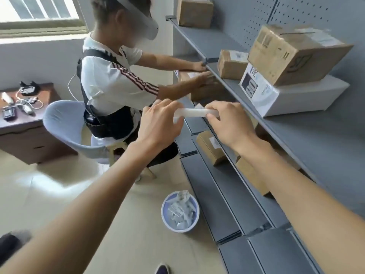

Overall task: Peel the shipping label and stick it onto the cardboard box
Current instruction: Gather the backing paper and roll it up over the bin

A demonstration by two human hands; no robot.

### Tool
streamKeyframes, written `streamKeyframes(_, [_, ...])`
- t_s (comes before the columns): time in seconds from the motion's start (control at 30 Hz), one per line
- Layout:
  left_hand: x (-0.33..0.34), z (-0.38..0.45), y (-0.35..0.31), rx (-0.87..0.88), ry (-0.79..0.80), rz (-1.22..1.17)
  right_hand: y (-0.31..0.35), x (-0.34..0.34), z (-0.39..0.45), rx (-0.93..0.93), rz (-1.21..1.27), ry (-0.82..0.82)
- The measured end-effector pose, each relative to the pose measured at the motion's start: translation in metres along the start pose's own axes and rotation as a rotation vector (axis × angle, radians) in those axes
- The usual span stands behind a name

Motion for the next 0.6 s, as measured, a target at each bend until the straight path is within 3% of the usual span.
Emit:
streamKeyframes(0.33, [0.167, -0.07, 0.1, -0.101, 0.209, 0.014, -0.069, 0.197, -0.038, 0.117, 0.002, 0.219])
streamKeyframes(0.6, [0.328, -0.172, 0.188, -0.215, 0.431, 0.065, -0.13, 0.382, -0.105, 0.173, 0.001, 0.408])
Point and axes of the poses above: each hand's wrist, its own z-axis towards the middle knuckle, its own x-axis out of the palm, y = z × x, the point moved 6 cm from there along z, towards the middle knuckle, and after that the axes turned 4 degrees about -z, right-handed, at the moved point
